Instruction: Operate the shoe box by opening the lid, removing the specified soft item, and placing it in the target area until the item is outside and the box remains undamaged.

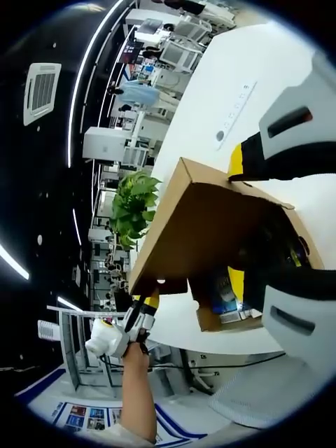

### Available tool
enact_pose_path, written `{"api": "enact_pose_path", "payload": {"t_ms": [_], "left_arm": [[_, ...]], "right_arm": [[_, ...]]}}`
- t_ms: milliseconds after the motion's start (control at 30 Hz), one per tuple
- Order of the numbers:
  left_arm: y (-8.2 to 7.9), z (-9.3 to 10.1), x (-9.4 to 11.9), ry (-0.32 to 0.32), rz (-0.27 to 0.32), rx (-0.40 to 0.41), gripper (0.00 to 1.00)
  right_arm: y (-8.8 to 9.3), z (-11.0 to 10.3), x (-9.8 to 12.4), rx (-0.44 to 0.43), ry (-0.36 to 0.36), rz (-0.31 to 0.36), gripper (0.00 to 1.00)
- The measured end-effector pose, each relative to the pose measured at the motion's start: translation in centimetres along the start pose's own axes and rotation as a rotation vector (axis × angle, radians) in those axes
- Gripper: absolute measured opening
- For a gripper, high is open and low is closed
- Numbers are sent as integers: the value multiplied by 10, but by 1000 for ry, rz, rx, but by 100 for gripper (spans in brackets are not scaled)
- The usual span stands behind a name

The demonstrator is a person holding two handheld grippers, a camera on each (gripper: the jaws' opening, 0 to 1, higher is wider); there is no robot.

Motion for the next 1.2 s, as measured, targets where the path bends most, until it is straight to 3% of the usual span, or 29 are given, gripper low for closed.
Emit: {"api": "enact_pose_path", "payload": {"t_ms": [333,667,767,1000,1200], "left_arm": [[3,-6,-8,-23,-2,2,4],[-1,-9,-17,-26,4,10,3],[-1,-10,-18,-24,5,15,3],[-2,-12,-22,-22,10,17,3],[-3,-13,-23,-10,15,11,3]], "right_arm": [[1,8,-5,8,11,3,41],[1,16,-10,43,41,-7,35],[6,18,-12,26,39,-30,34],[31,21,-17,10,106,-122,26],[41,21,-23,-42,131,-131,17]]}}
Point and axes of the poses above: the point that each gripper's makers call its tool centre point, and the gripper's own axes: x roughly backward along the fingers, z roughly to its right, y roughly out of its underside, the point moved 10 cm from there along x, roughly backward along the fingers, and after that the axes turned 4 degrees about -y, right-handed, at the moved point
